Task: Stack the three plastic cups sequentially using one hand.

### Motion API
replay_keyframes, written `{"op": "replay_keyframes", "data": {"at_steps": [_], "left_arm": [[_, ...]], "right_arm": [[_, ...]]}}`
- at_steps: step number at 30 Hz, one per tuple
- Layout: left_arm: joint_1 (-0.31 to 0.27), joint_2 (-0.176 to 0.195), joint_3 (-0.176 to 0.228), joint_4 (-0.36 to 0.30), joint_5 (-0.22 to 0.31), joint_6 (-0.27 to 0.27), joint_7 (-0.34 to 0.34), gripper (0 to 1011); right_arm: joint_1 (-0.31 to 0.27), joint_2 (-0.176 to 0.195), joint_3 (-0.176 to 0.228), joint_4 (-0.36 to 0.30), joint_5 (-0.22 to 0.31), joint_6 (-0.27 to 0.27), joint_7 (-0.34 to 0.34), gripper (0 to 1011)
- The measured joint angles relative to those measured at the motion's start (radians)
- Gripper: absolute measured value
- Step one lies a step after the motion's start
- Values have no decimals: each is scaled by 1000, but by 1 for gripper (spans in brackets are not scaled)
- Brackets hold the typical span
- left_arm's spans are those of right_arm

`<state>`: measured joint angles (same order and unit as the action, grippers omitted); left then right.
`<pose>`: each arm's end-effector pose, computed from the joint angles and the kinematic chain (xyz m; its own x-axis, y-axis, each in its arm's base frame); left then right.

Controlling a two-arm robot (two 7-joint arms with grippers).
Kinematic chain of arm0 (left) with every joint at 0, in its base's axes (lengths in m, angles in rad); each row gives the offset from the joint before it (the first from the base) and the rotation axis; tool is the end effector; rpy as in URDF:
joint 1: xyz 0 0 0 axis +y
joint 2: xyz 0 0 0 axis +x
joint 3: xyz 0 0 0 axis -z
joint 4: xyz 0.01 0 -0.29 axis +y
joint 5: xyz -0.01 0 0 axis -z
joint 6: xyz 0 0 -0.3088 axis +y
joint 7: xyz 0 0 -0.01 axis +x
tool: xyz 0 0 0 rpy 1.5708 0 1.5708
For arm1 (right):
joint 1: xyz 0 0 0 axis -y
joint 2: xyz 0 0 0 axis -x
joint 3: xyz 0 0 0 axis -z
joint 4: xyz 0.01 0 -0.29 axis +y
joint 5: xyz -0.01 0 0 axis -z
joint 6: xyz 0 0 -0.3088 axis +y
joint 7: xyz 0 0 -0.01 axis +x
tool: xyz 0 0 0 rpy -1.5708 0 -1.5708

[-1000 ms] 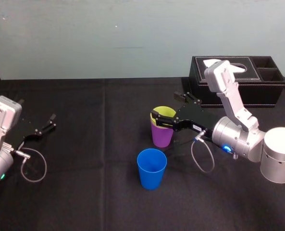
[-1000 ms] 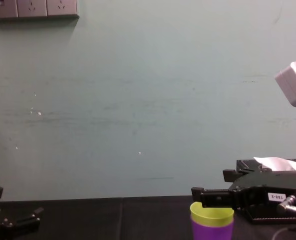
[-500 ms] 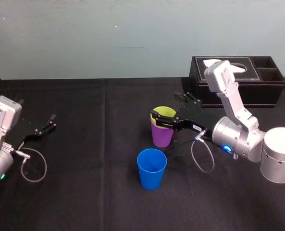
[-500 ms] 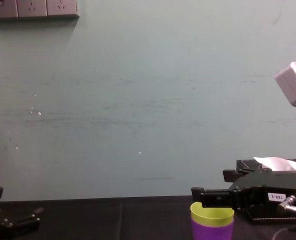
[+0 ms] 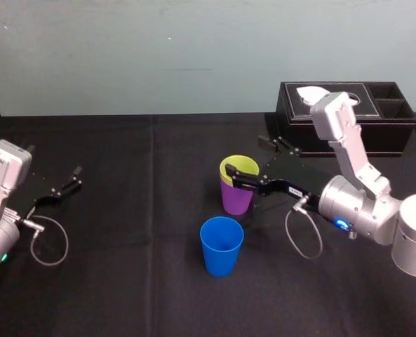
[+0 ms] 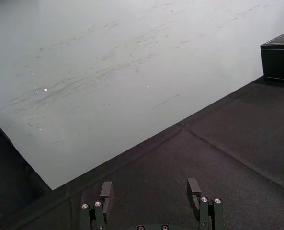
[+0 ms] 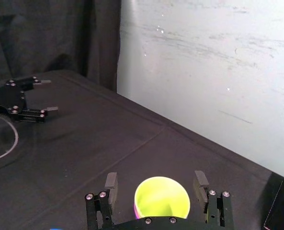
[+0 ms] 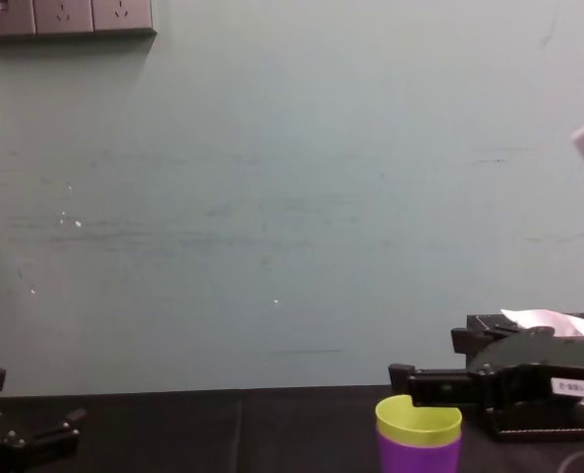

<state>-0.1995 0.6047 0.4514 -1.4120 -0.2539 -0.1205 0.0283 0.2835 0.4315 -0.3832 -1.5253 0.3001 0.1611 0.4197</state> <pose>0.3581 0.0827 -0.3023 0.2923 0.8803 0.3737 -0.9553 0.2873 0.0703 0.3864 -0.0204 -0.2400 0.6639 -0.7339 0.1436 0.7474 0.6447 -0.1607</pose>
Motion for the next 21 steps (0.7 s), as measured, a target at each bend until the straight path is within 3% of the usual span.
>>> {"op": "replay_keyframes", "data": {"at_steps": [10,21], "left_arm": [[0,0,0,0,0,0,0,1010],[0,0,0,0,0,0,0,1010]], "right_arm": [[-107,77,42,-130,46,-16,20,1003],[-203,159,65,-210,89,-54,61,1003]]}}
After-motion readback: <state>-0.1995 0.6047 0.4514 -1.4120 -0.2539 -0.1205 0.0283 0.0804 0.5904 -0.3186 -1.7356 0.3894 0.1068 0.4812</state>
